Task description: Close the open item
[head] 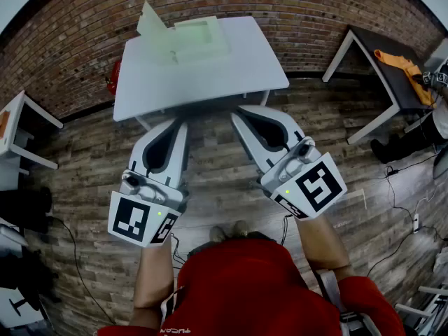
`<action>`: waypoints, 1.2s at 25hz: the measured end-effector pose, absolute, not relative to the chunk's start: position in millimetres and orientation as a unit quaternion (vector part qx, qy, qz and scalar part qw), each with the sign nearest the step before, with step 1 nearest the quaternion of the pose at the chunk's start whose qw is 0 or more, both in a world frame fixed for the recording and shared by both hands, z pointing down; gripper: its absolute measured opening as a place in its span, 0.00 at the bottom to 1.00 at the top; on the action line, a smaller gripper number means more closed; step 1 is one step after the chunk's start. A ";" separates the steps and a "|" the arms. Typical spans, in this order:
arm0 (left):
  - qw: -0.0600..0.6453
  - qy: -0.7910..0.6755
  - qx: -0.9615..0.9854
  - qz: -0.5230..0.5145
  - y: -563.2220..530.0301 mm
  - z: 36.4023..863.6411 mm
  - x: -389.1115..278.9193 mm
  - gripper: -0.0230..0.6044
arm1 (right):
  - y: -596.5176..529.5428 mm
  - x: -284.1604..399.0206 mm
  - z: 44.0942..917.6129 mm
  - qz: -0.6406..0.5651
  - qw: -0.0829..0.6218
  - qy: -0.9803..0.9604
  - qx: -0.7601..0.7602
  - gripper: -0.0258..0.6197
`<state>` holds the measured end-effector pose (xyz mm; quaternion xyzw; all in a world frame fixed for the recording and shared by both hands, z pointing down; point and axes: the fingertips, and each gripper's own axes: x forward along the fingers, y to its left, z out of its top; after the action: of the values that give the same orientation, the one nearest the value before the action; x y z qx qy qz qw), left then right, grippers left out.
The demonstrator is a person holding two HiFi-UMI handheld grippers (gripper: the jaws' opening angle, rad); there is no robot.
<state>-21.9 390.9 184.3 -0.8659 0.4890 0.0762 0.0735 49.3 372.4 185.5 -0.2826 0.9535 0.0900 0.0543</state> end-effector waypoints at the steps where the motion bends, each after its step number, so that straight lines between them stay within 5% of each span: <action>1: 0.073 0.489 -0.866 0.077 390.7 184.1 -22.7 0.06 | 372.2 48.5 185.5 0.090 0.054 0.954 -0.282 0.09; 30: 0.063 0.524 -0.846 0.073 352.0 193.2 -10.7 0.06 | 323.1 98.8 195.0 0.059 0.068 0.958 -0.273 0.09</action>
<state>-10.7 352.0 193.2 -0.8460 0.5243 0.0732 0.0633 98.8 323.1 195.0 -0.2728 0.9579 0.0589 0.0676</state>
